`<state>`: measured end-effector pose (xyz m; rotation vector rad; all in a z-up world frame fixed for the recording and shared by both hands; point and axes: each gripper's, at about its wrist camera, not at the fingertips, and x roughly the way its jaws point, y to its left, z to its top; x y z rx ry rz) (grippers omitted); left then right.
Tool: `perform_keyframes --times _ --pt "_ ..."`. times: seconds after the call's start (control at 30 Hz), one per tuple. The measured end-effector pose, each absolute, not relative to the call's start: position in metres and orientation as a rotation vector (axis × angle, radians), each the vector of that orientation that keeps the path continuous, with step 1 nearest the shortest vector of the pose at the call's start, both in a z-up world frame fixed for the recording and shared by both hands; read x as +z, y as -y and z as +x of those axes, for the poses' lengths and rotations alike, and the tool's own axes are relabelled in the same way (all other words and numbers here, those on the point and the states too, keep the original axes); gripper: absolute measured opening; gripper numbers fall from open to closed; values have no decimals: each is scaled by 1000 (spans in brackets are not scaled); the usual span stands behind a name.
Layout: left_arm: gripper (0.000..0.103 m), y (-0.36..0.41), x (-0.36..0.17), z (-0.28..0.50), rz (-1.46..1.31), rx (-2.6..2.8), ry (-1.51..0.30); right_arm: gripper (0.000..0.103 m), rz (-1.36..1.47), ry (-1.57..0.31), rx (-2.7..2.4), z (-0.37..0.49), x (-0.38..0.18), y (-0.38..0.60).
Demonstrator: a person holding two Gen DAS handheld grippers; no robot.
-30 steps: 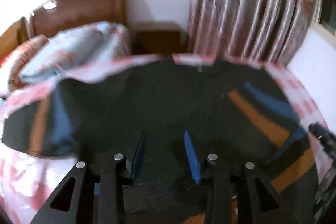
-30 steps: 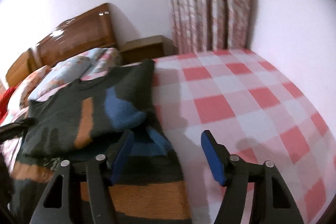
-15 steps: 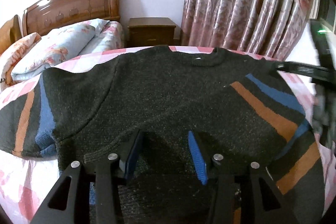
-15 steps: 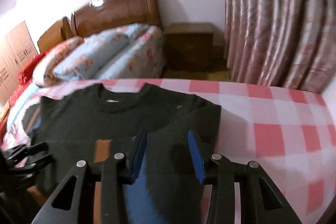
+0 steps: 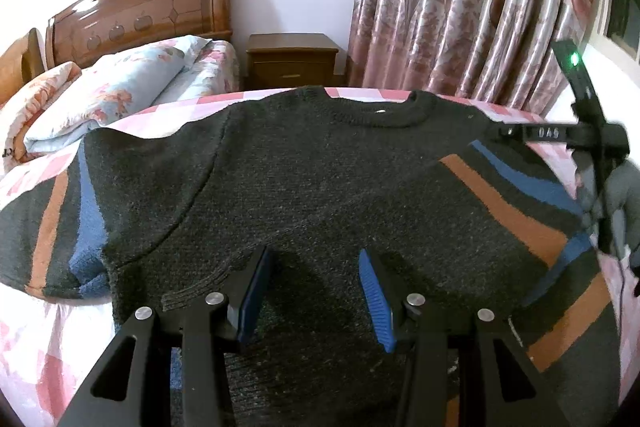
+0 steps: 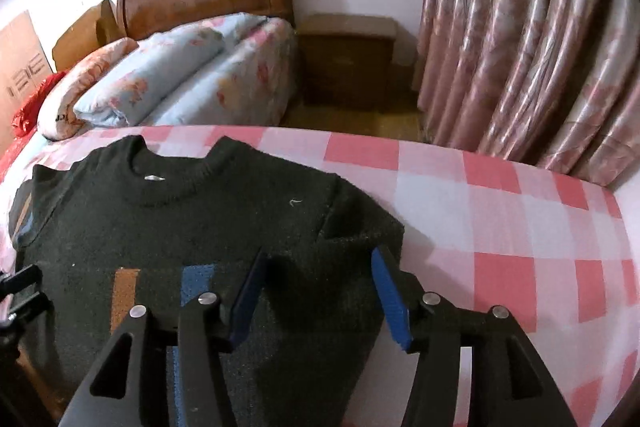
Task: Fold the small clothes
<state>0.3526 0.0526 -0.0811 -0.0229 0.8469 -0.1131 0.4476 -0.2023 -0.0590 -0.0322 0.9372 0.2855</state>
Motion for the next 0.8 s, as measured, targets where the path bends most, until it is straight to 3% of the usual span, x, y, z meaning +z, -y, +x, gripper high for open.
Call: perform_keyframes --times 0.1,0.33,0.5,0.8 --pt "47 -50 -81 353 -1 -100 -848 103 -6 -893 263 450 -49 206" --pt "47 -54 -82 352 -18 -107 -845 103 -105 -982 262 455 -54 190" --pt "47 -56 -82 352 -31 -112 -844 103 -60 -821 304 403 -22 196" --pt "47 -57 -81 351 -33 -113 -844 103 27 -854 379 421 -31 216"
